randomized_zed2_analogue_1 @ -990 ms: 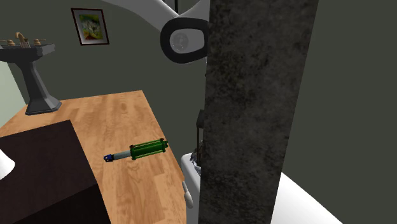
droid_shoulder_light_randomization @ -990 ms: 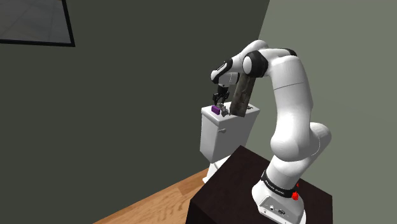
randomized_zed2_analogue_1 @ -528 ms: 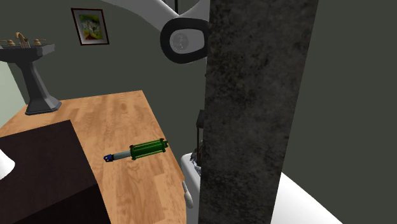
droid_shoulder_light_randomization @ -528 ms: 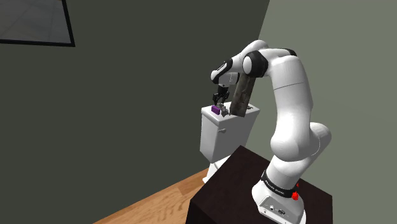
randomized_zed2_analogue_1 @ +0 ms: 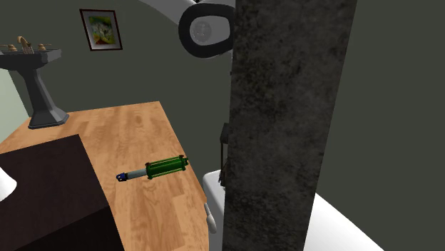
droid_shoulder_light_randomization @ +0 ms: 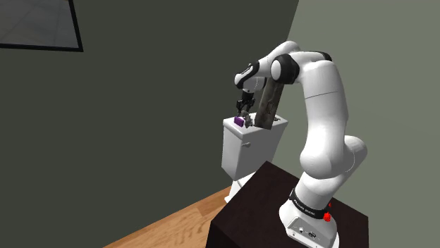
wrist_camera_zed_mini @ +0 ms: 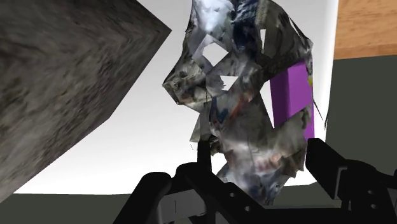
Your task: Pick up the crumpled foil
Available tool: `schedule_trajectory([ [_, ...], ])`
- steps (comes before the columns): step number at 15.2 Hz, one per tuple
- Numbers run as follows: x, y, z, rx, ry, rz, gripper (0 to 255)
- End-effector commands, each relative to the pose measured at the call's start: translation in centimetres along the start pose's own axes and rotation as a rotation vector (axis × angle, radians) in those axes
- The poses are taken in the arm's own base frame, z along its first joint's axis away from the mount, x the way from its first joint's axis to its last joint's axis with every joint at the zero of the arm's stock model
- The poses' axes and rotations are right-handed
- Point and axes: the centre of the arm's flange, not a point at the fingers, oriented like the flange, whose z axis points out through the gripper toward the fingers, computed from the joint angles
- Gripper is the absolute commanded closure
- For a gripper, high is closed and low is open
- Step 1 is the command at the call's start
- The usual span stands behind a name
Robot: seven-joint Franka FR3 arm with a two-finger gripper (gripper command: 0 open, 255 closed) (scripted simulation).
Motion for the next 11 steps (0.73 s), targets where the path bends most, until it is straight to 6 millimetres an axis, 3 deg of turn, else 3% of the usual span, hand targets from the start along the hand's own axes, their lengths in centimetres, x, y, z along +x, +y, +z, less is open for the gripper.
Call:
schedule_trajectory([
  [1, 0.1, 0.1, -1.1, 0.0, 0.0, 0.0, 255],
  [9, 0.5, 0.4, -5.3, 0.0, 0.0, 0.0, 255],
  [11, 0.5, 0.4, -5.3, 0.0, 0.0, 0.0, 255],
])
